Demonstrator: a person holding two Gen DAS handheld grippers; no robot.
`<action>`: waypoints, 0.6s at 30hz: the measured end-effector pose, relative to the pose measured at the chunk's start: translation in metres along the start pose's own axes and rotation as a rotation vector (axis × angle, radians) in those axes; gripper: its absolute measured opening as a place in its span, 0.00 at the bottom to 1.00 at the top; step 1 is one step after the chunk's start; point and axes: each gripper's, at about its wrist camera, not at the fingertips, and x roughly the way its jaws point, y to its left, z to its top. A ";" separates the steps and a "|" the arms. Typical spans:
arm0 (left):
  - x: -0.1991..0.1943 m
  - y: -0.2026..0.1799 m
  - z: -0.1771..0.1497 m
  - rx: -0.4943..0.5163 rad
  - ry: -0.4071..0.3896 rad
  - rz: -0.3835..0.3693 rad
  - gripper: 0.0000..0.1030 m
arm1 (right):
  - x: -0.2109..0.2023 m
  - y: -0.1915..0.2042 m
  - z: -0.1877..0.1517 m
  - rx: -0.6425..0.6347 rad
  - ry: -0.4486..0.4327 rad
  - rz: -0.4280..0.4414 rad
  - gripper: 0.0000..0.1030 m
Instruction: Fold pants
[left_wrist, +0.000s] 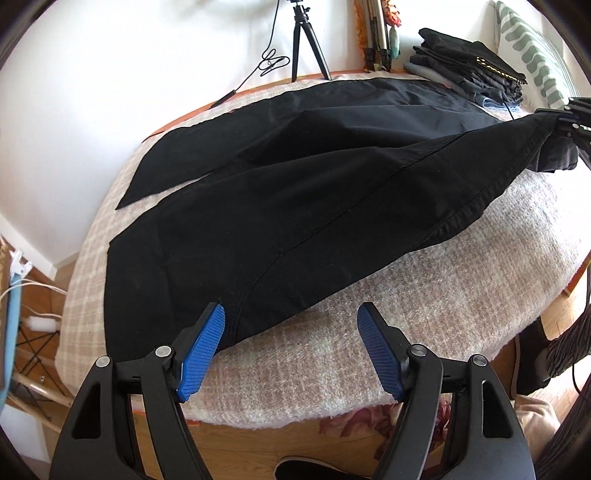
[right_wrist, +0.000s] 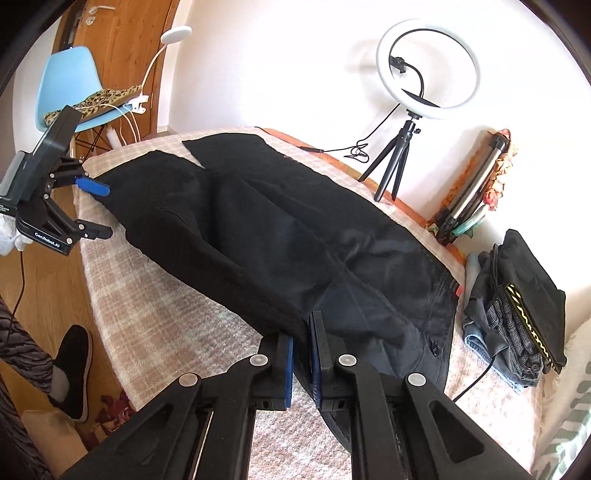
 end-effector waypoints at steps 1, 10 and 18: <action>0.003 0.003 0.001 -0.011 0.001 0.016 0.72 | -0.002 0.000 0.002 0.003 -0.007 0.000 0.05; 0.019 0.034 0.006 -0.151 -0.013 0.058 0.09 | 0.004 0.005 -0.009 0.016 0.012 0.029 0.05; -0.008 0.051 0.036 -0.233 -0.163 0.059 0.03 | 0.004 0.013 -0.003 -0.046 -0.021 -0.071 0.04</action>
